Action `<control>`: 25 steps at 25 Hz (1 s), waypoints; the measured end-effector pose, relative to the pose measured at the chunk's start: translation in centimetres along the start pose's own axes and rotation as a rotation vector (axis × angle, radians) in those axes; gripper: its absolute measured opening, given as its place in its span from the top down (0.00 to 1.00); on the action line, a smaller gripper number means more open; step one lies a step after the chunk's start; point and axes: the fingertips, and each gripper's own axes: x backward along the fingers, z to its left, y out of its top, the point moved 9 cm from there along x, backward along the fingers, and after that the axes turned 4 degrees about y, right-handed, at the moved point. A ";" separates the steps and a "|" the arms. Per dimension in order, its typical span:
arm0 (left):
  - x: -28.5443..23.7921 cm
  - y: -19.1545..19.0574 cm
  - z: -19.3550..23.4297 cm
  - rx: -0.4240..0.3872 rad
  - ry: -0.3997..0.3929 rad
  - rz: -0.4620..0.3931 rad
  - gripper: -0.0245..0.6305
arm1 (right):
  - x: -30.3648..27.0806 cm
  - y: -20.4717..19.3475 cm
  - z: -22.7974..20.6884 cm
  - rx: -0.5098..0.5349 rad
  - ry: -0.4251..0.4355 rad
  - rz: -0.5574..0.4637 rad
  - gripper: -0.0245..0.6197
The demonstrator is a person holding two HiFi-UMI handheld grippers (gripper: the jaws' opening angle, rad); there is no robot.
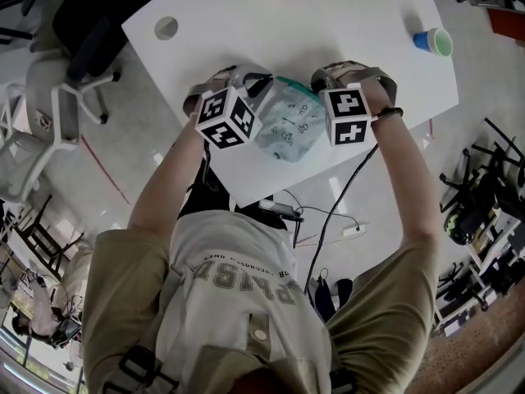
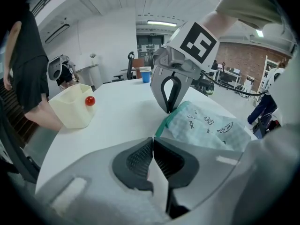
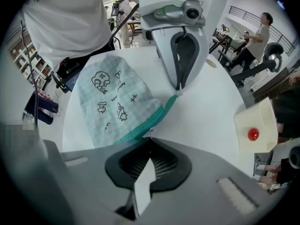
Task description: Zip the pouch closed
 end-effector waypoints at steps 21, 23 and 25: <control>0.1 -1.1 0.3 0.035 0.011 0.034 0.94 | -0.4 -1.6 1.9 -0.015 0.028 0.042 0.96; 0.1 -1.3 0.3 0.038 0.008 0.036 0.94 | -0.4 -1.8 2.1 -0.026 0.029 0.041 0.96; 0.0 -1.3 0.2 0.041 0.007 0.037 0.94 | -0.4 -1.9 2.3 -0.029 0.031 0.044 0.96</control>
